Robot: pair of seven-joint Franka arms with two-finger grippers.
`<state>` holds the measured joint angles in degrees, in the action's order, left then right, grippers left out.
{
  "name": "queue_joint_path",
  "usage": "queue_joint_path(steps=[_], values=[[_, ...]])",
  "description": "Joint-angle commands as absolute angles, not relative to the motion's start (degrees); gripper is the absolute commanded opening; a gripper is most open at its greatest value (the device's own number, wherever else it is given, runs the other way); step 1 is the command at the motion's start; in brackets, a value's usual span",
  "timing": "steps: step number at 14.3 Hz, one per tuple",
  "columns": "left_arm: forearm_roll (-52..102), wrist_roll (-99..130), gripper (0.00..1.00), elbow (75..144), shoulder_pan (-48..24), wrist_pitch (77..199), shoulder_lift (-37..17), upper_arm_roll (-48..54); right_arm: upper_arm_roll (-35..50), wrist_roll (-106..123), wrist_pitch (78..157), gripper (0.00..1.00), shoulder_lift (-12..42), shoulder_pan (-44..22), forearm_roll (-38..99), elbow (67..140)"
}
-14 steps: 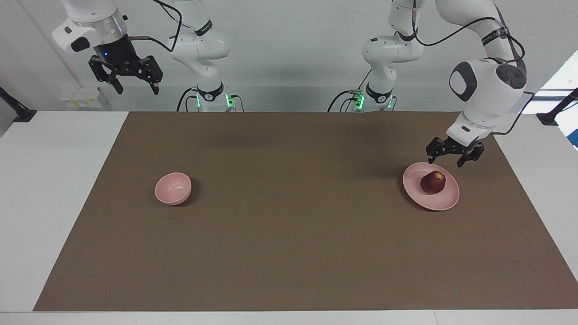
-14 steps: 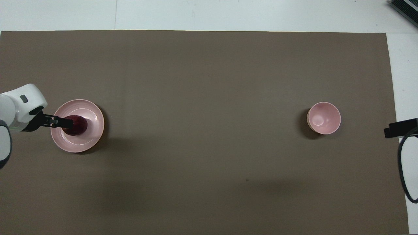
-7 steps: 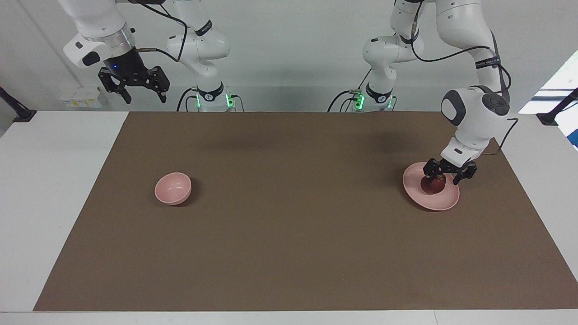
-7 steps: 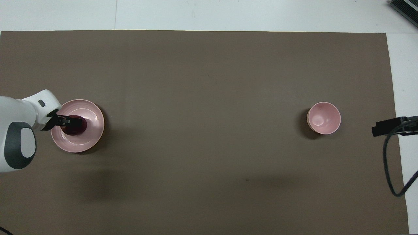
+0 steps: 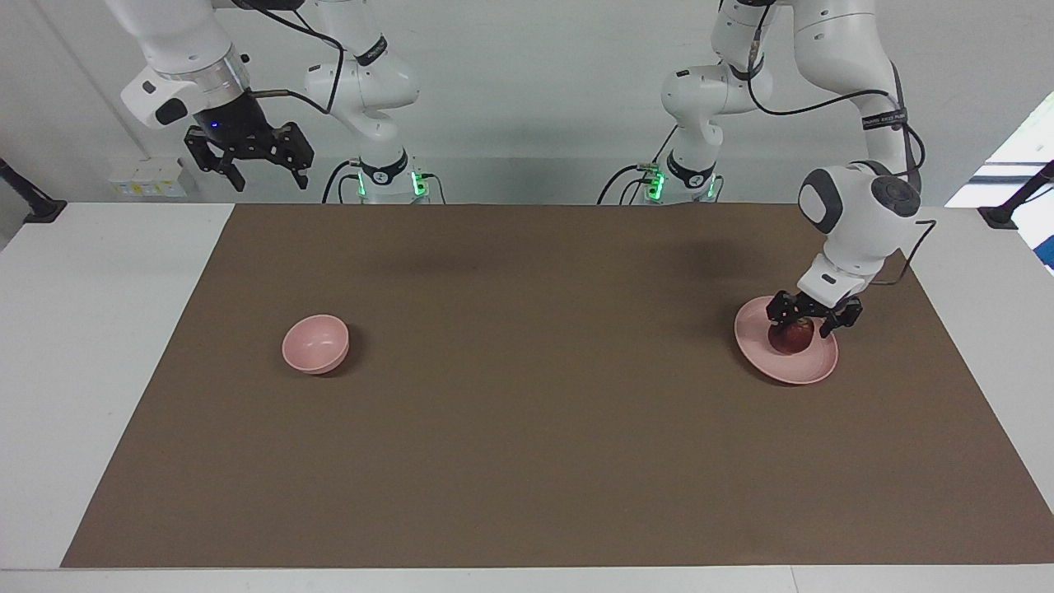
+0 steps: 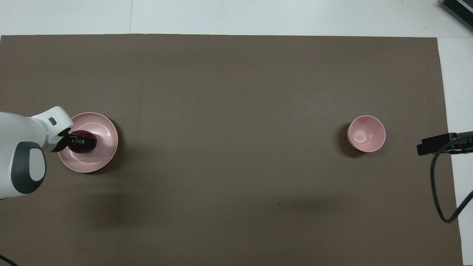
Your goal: Move apple from plate to bowl
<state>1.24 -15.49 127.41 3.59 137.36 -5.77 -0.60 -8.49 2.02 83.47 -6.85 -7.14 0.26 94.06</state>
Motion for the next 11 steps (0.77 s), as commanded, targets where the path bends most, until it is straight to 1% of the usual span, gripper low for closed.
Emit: queue_joint_path(steps=[1,4,7,9,11], values=[[1.84,-16.00,0.00,128.06,3.78,134.84,-4.57,-0.18,-8.17,1.23,84.73,1.00,-7.73,-6.77,1.32,95.36],[1.85,-16.08,0.00,125.52,3.60,131.76,-4.40,0.61,-8.17,1.14,84.55,1.00,-7.73,-6.77,1.49,95.36],[2.46,-15.65,0.00,123.32,2.64,126.48,-1.68,1.58,-8.26,1.06,84.29,1.00,-7.73,-6.68,5.26,95.36],[9.53,-15.64,0.00,122.87,2.64,124.12,0.87,3.07,-8.17,-0.43,84.55,1.00,-7.65,-6.77,6.76,95.36],[15.97,-15.64,0.00,121.21,2.64,120.51,1.58,5.35,-8.17,-3.85,84.64,1.00,-7.47,-6.77,10.18,95.36]])
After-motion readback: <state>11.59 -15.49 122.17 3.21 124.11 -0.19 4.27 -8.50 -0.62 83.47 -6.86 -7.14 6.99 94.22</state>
